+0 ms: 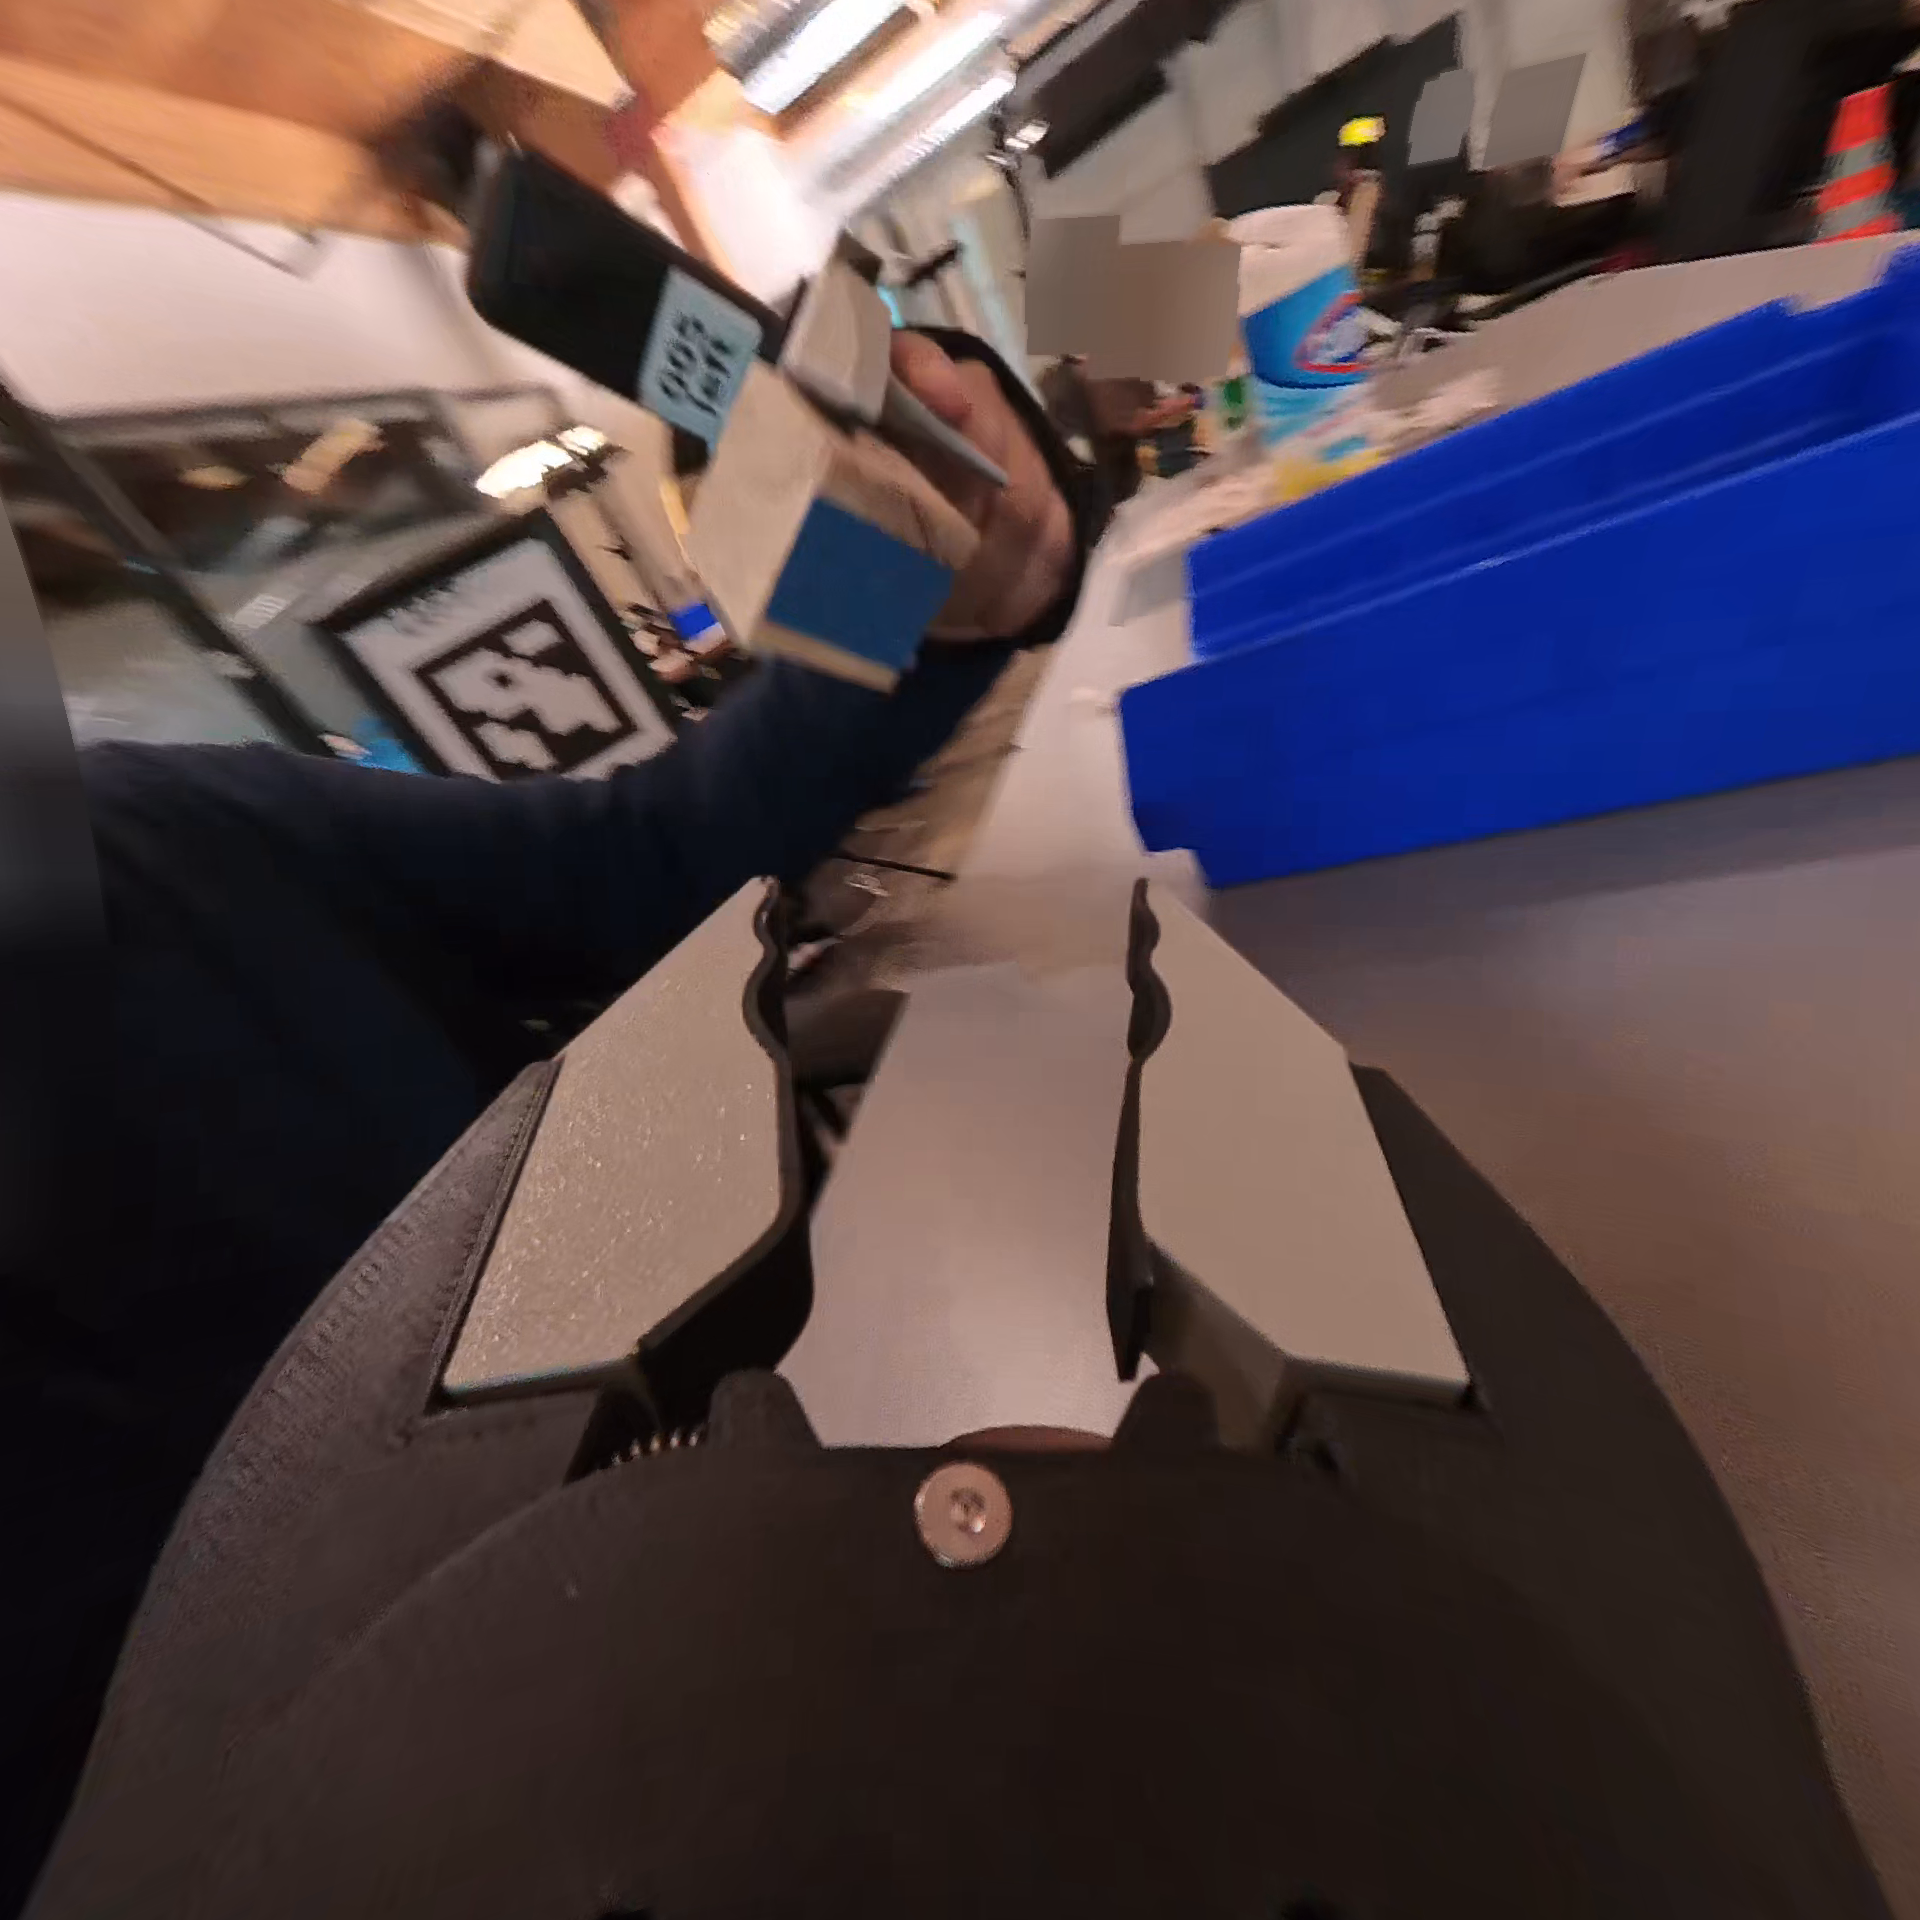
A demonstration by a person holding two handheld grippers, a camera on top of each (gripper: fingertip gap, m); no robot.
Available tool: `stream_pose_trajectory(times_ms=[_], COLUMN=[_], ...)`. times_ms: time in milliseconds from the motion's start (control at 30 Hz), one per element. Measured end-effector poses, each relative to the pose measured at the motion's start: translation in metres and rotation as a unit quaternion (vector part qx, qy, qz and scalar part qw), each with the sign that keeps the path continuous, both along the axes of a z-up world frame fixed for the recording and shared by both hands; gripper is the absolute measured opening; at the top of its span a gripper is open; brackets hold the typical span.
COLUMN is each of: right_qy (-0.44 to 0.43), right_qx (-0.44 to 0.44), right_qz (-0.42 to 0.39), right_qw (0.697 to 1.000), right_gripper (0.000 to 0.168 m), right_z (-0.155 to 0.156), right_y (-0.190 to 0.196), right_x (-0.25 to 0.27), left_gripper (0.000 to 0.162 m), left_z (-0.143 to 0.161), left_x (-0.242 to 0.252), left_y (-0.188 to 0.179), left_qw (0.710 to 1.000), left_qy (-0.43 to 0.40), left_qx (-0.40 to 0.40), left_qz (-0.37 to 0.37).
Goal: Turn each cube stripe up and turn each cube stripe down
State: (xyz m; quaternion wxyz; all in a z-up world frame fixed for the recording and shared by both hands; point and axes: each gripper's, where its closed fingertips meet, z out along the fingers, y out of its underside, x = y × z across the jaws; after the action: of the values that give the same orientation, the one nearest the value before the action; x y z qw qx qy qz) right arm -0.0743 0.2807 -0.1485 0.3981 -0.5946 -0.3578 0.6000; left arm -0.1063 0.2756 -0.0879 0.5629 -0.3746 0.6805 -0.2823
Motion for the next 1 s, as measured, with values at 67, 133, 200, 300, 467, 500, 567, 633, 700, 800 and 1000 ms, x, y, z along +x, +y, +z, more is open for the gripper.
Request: stream_pose_trajectory(times_ms=[67,133,200,300,467,500,567,633,700,800,1000], right_qy=[0.038,0.067,0.086,0.116,0.135,0.127,0.100,0.048,-0.034,-0.152,-0.270], right_qx=[-0.027,-0.053,-0.067,-0.080,-0.097,-0.087,-0.055,-0.004,0.064,0.145,0.268], right_qz=[0.055,0.102,0.134,0.178,0.145,0.124,0.060,-0.014,-0.129,-0.279,-0.429], right_qw=[0.997,0.991,0.985,0.974,0.975,0.980,0.992,0.999,0.989,0.937,0.819], right_gripper=[0.066,0.068,0.069,0.062,0.042,0.042,0.042,0.042,0.041,0.041,0.042], right_z=[0.009,0.016,0.020,0.030,0.033,0.032,0.028,0.021,0.008,-0.008,0.001], right_y=[-0.014,-0.026,-0.034,-0.047,-0.033,-0.028,-0.013,0.002,0.028,0.062,0.082], right_x=[-0.002,-0.003,-0.005,-0.004,-0.001,-0.001,0.000,0.003,0.012,0.037,0.072], left_gripper=[0.044,0.043,0.043,0.043,0.043,0.043,0.043,0.046,0.048,0.044,0.020], left_z=[-0.004,-0.007,-0.011,-0.022,-0.028,-0.030,-0.035,-0.044,-0.051,-0.046,-0.061], left_x=[0.012,0.023,0.034,0.048,0.056,0.056,0.055,0.053,0.049,0.044,0.053], left_y=[-0.017,-0.033,-0.043,-0.045,-0.032,-0.027,-0.010,0.008,0.022,0.038,0.077], left_qw=[0.999,0.998,0.996,0.991,0.985,0.985,0.981,0.978,0.980,0.980,0.961], left_qy=[-0.002,-0.006,-0.004,0.013,0.002,-0.001,-0.006,-0.001,0.008,-0.019,-0.061], left_qx=[0.030,0.044,0.073,0.133,0.172,0.174,0.186,0.180,0.148,0.100,-0.014], left_qz=[-0.019,-0.038,-0.045,-0.032,-0.003,0.011,0.052,0.102,0.136,0.171,0.270])
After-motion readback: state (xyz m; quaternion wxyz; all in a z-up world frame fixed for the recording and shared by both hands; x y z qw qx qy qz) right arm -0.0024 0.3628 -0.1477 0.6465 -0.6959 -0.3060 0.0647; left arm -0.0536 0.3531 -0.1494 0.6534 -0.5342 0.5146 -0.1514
